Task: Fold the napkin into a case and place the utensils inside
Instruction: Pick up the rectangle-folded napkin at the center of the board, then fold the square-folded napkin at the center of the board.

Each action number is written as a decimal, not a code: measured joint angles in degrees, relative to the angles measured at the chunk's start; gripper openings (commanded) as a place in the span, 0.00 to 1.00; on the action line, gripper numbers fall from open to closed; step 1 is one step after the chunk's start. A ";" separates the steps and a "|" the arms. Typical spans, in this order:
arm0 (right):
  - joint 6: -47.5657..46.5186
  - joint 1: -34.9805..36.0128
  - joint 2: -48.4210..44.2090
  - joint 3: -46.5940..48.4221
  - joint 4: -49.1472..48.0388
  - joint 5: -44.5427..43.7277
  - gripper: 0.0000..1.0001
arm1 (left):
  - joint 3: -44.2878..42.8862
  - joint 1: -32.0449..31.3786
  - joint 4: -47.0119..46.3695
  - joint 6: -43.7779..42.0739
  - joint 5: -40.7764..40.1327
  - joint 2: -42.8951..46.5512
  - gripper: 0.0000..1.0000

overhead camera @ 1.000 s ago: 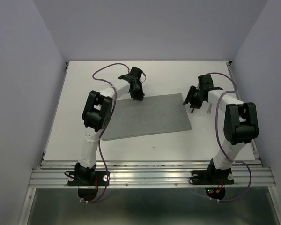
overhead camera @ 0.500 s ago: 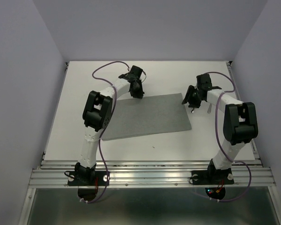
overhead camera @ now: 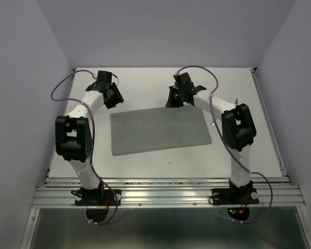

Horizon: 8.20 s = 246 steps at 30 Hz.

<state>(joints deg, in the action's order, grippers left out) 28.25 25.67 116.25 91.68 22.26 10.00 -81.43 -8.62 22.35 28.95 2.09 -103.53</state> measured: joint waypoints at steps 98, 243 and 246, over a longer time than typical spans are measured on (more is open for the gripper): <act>3.82 5.79 17.11 15.30 0.35 -1.62 0.16 | 24.74 2.58 -1.22 3.28 -4.28 9.49 0.00; 2.16 -11.82 -10.47 -28.11 -10.51 -12.70 0.17 | -44.28 -30.12 4.83 27.82 18.75 -38.49 0.00; 2.16 -11.82 -10.47 -28.13 -10.60 -12.61 0.17 | -44.30 -29.86 4.24 28.37 18.53 -38.49 0.00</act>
<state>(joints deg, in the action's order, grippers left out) 30.41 13.85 105.78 63.55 11.66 -2.61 -125.73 -38.48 26.59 57.32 20.62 -142.02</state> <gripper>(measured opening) 0.169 0.018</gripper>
